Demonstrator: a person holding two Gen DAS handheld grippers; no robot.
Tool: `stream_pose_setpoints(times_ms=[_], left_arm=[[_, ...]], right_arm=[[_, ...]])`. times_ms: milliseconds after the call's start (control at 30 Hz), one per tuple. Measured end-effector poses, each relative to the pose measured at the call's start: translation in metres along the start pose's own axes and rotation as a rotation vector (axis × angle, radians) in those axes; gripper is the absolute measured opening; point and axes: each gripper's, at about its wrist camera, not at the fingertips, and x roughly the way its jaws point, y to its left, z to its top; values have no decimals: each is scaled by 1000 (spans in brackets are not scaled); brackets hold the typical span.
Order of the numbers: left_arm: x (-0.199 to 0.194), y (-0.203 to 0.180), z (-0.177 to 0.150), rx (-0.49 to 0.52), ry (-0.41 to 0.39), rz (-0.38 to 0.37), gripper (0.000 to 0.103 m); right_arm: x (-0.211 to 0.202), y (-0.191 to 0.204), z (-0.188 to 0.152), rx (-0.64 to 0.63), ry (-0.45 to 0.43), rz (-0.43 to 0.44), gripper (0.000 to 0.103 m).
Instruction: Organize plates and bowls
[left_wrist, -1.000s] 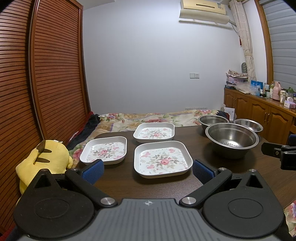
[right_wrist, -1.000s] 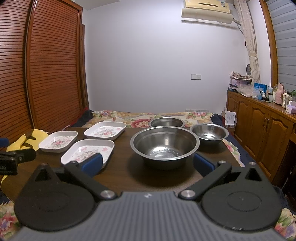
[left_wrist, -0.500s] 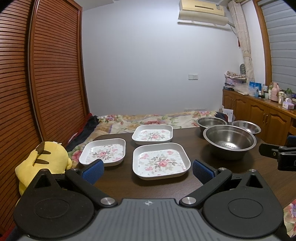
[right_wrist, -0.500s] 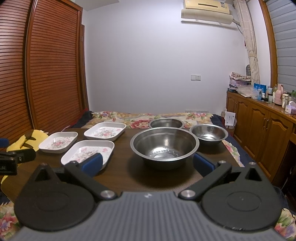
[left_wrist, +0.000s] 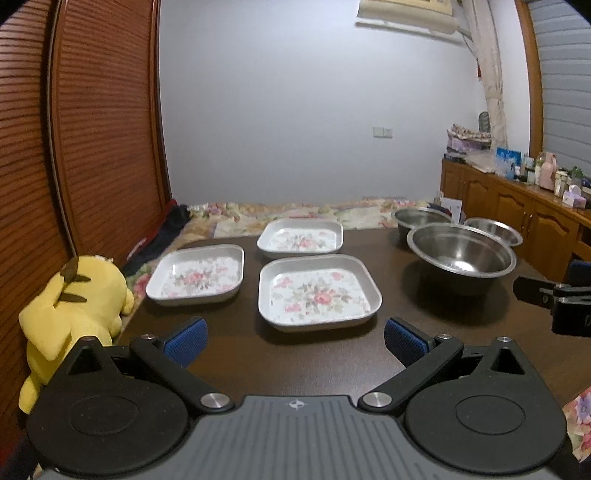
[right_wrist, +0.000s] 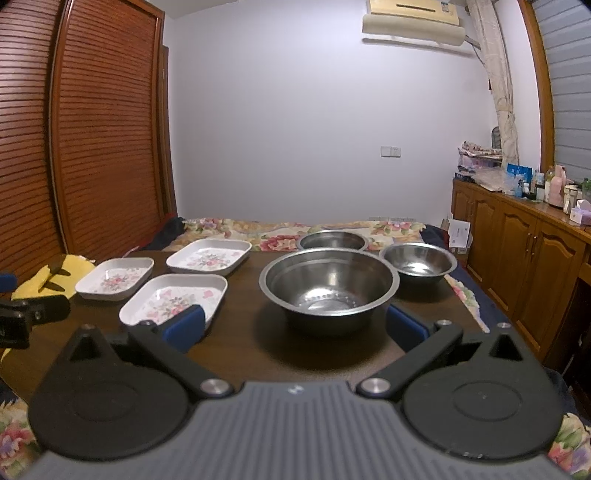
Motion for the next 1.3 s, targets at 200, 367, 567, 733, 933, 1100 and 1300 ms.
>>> stream_pose_setpoints(times_ms=[200,367,567,733,933,1100,1300], left_arm=[[25,8,-4,-2,57,4,103],[40,19,-3,10,69,11,103],[52,37,7,15,46,31,103],[65,53,16,18,37,62,103],[89,78,31,-1,8,45,103],[110,91,42,10,8,38,103],[129,101,41,-29,14,-17,103]], right_arm=[[11,8,-4,-27,6,4,103],[23,19,-5,-55,13,37,103],[45,36,-2,-87,27,100,103],[64,50,6,-115,42,156,103],[89,65,13,-107,84,241,103],[105,77,13,-119,110,253,103],[126,83,12,-115,157,260,89]])
